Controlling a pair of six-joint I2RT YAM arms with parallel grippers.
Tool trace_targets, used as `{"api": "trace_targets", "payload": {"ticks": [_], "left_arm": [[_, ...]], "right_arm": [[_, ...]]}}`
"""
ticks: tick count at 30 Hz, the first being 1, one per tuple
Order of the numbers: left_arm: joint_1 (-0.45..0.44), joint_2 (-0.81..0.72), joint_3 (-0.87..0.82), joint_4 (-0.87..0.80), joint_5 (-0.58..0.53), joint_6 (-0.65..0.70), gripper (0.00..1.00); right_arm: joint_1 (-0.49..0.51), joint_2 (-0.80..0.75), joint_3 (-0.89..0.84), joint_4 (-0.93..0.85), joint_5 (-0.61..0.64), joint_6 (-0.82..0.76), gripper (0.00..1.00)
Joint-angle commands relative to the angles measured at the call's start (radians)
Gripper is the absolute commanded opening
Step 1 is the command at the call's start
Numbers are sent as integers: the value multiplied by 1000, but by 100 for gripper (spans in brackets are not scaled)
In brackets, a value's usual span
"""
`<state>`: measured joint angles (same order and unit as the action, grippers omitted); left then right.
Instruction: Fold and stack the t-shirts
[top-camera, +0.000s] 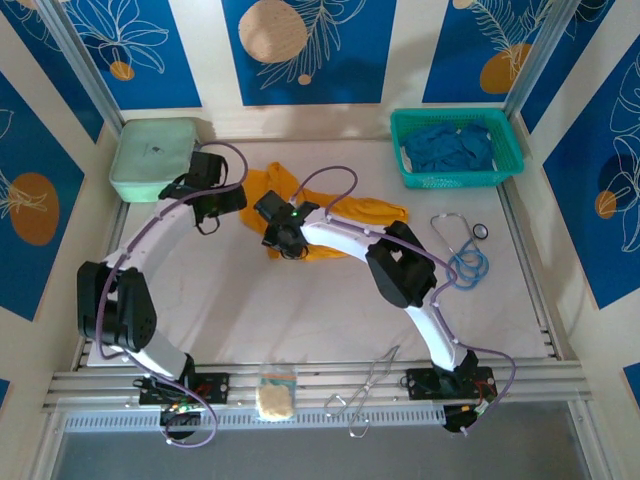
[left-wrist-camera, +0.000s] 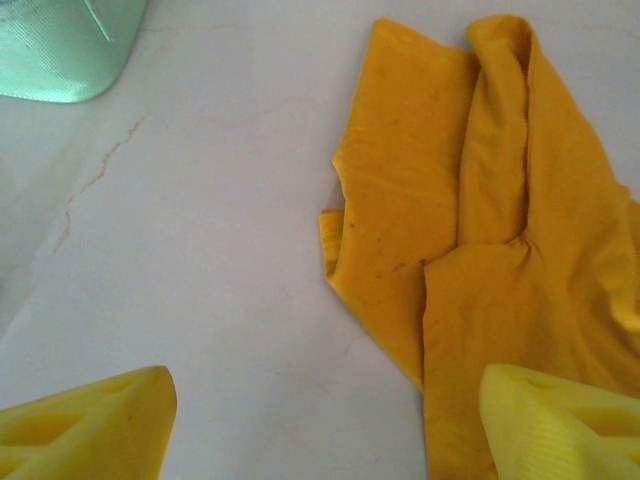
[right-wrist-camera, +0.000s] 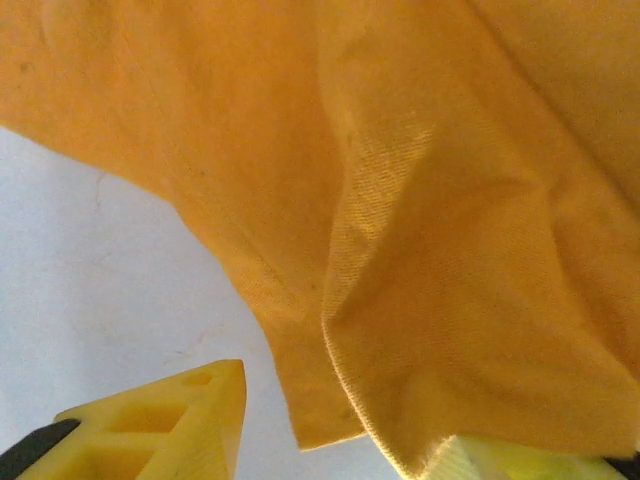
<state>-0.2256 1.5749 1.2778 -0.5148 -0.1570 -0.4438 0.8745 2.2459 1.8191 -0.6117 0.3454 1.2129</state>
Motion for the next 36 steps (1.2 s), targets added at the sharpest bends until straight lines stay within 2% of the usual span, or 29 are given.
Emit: {"api": "trace_targets", "payload": {"ticks": [1,5,7,9,10,11,16,20,25,31,36], "left_arm": [[8,-46,-22,-2,4,10,79],[9,-56,-31,2,10,11,79],[10,-56,-31,2,11,11,79],[10,-59,-33,0,13,11,79],[11,-62,-35,-1,13,12,78],[11,-62,-38,-2,13,13,78],[13,-75,-57,-10,15,14,76],[13,-68,-81,2,34,1,74],[13,-35,-101,30,61,-28,70],[13,-12,-115,56,102,-63,67],[7,-2,-119,83,173,-102,81]], "right_arm": [[12,8,31,-90,104,7,45],[9,16,42,-92,125,0,40],[5,32,60,-92,120,-11,27],[-1,45,79,-94,114,-19,8],[-3,47,85,-94,112,-22,1],[-5,46,90,-93,113,-28,0],[-5,-57,83,-87,142,-122,0],[-1,-245,15,-112,188,-238,0],[-20,-510,-165,-170,182,-317,0],[-124,-840,-439,-193,19,-352,0],[-270,-1107,-636,-193,-171,-362,0]]}}
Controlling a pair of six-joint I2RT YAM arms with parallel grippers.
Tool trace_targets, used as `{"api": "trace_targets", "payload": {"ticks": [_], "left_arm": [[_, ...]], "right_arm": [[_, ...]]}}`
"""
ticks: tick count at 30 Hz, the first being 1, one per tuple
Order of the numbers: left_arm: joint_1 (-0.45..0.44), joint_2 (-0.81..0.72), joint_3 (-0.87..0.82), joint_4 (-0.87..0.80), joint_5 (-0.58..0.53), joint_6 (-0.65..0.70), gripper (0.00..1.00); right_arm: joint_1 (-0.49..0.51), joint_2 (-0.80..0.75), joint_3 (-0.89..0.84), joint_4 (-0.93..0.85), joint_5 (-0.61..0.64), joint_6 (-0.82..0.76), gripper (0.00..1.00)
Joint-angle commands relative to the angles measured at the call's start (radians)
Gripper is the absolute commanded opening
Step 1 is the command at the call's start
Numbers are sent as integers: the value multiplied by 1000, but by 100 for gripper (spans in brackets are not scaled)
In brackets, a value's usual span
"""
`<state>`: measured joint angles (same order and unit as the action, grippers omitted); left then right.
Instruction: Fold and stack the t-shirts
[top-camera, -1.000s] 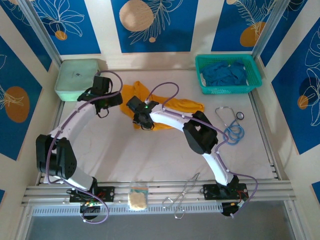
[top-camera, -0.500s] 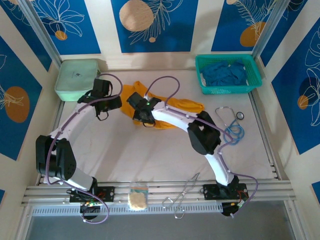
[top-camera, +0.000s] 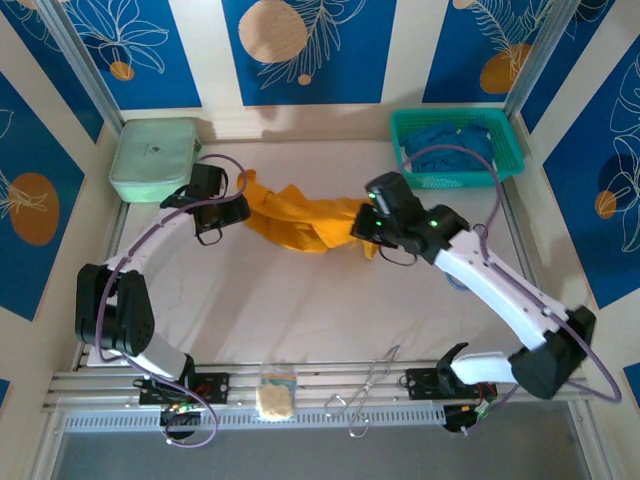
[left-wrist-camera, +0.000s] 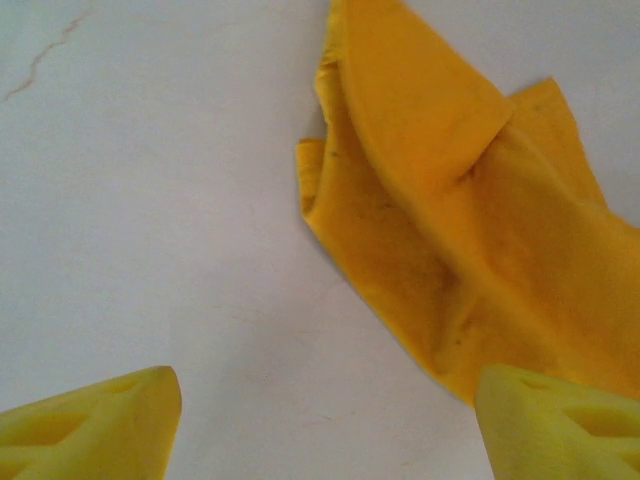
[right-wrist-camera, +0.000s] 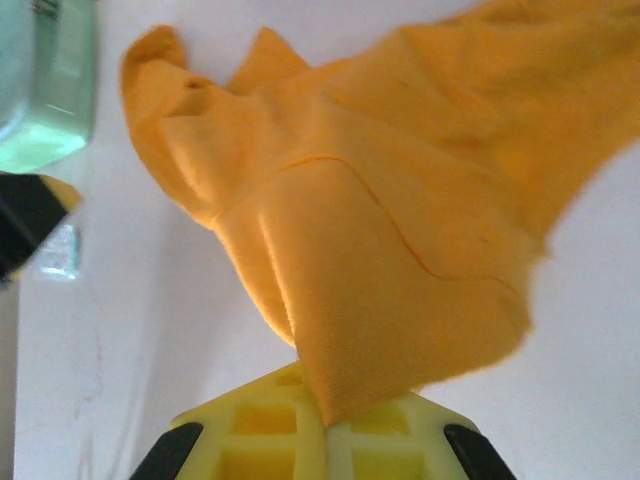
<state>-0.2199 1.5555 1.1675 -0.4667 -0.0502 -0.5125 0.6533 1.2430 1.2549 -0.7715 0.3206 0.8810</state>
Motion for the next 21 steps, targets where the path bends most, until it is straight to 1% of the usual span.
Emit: {"api": "trace_targets", "payload": {"ticks": [1,3,6,9,12,14,18,21], "left_arm": [[-1,21,-12,43,80,-41,82],[-4,36,-14,59,100,-60,86],[-8,72,-18,78,116,-87,88],[-8,135,-2,79,117,-98,88],[-7,212,29,75,90,-93,88],[-8,258,65,89,79,-76,87],[-7,314,143,103,85,-42,81],[-8,345,196,99,54,-9,78]], "right_arm": [[-72,-141,-95,-38,-165,-31,0],[-119,-209,-142,-56,-198,-35,0],[-171,-271,-193,-71,-242,-40,0],[-196,-301,-231,-65,-269,-40,0],[-206,-312,-258,-53,-283,-39,0],[-209,-314,-268,-48,-291,-39,0],[-217,-317,-280,-49,-292,-40,0],[-226,-328,-295,-48,-293,-36,0]]}}
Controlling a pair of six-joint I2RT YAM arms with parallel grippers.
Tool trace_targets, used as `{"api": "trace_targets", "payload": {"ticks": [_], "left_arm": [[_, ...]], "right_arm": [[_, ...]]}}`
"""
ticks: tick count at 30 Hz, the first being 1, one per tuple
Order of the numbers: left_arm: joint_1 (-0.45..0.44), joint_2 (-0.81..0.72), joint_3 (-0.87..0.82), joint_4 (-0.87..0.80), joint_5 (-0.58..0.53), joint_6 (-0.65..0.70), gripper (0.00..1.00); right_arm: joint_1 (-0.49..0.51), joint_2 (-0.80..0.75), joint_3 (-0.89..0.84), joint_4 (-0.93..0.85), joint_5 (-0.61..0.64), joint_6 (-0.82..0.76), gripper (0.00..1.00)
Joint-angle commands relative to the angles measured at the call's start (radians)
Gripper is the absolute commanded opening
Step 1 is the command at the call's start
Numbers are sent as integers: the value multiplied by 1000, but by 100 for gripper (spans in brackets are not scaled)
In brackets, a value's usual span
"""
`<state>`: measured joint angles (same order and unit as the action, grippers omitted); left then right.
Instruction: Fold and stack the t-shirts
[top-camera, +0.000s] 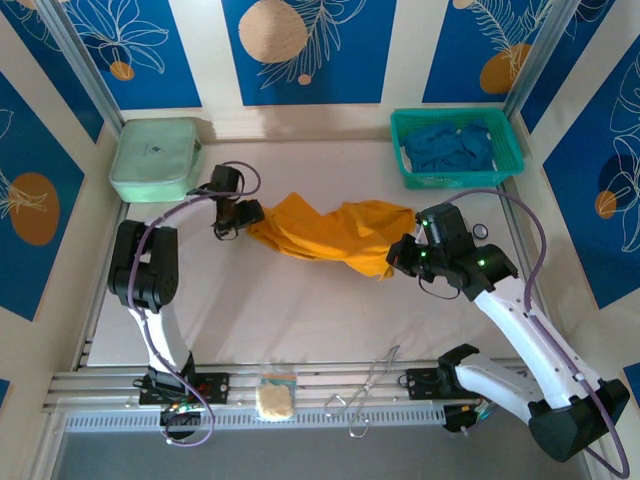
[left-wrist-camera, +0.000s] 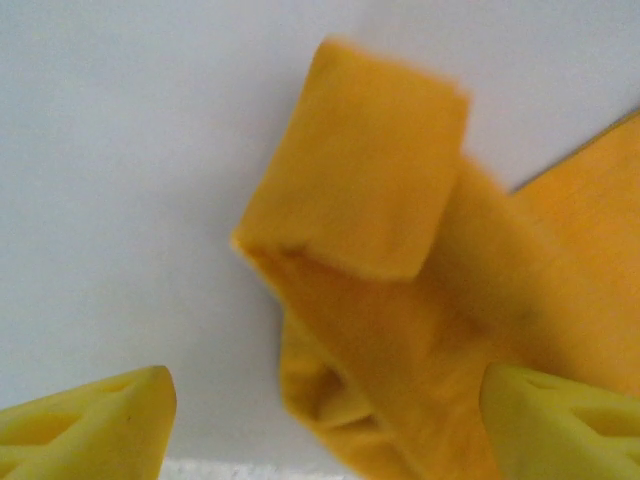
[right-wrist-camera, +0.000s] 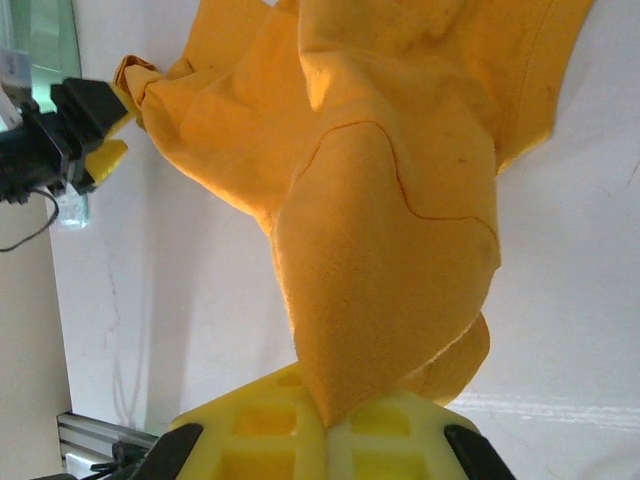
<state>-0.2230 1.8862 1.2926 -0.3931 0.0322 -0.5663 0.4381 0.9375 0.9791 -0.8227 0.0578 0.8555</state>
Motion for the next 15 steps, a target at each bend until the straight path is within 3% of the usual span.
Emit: {"api": "trace_targets", "payload": {"ticks": [1,9,15], "left_arm": [[-5,28,93,16,-40,57,78],[-4,169,235,-64,-80,122,70],[-5,183,239,-56,-90,128,57]], "right_arm": [[-16,-26,-22,3,-32,-10,0],[-51,-43,-24,-11,-46,-16,0],[-80,-51,-20,-27,-54,-29,0]]}}
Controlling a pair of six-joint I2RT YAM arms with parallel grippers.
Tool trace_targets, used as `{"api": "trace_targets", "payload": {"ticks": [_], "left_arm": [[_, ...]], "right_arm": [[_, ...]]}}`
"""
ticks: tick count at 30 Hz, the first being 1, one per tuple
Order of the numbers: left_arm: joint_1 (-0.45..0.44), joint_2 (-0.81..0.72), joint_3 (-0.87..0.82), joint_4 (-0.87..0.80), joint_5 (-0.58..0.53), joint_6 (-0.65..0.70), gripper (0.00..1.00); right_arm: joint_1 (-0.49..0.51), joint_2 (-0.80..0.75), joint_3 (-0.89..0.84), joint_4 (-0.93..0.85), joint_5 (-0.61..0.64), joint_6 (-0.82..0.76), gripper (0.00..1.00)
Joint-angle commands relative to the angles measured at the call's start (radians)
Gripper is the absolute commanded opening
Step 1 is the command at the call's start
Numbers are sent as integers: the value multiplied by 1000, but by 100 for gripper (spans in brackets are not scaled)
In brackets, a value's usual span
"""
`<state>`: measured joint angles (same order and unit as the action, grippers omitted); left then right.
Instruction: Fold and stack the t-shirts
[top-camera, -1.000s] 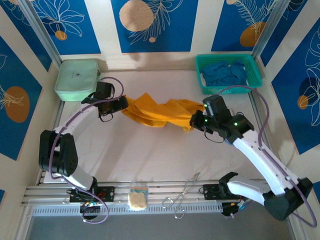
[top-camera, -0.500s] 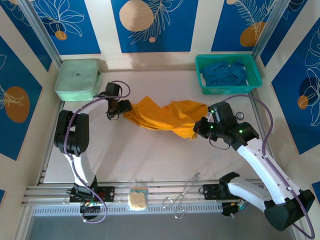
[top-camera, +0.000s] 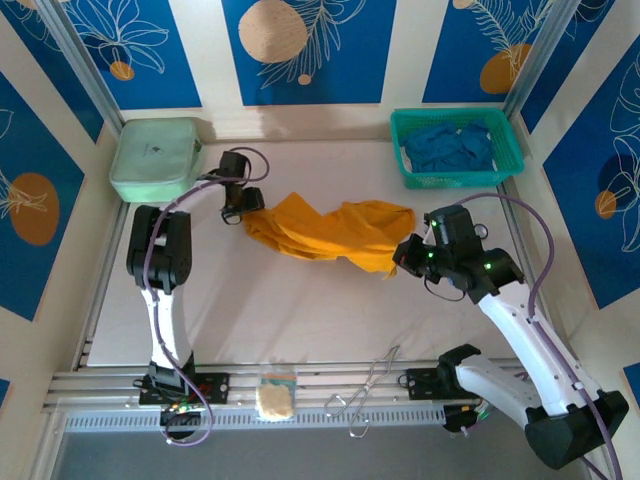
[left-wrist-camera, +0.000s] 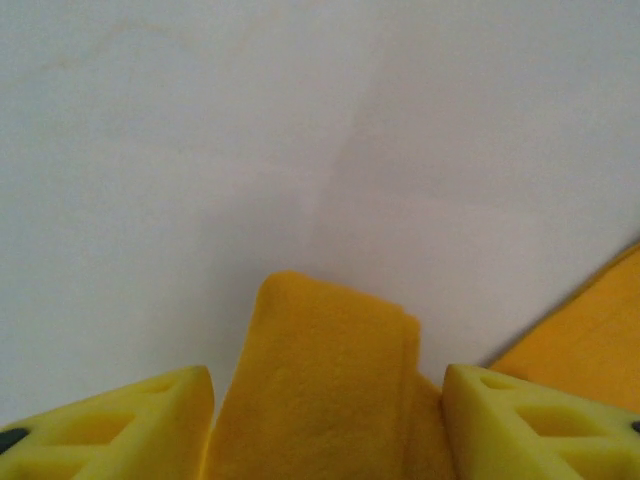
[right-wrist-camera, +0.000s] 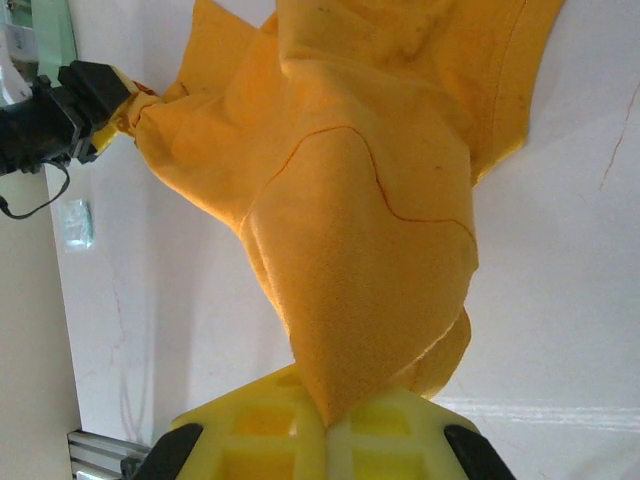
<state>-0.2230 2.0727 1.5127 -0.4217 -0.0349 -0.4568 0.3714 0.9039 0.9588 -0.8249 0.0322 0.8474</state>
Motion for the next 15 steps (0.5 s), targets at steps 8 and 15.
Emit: {"api": "trace_targets", "payload": {"ticks": [8,15], "left_arm": [[-3,-23,24,-29,-46,28,1],[-4,-68,86,-77,-32,35,0]], "right_arm": [[-31,-16,-19,-14,-41,-19,0],[-45,-23,-15,-23,-43,-29,0]]}}
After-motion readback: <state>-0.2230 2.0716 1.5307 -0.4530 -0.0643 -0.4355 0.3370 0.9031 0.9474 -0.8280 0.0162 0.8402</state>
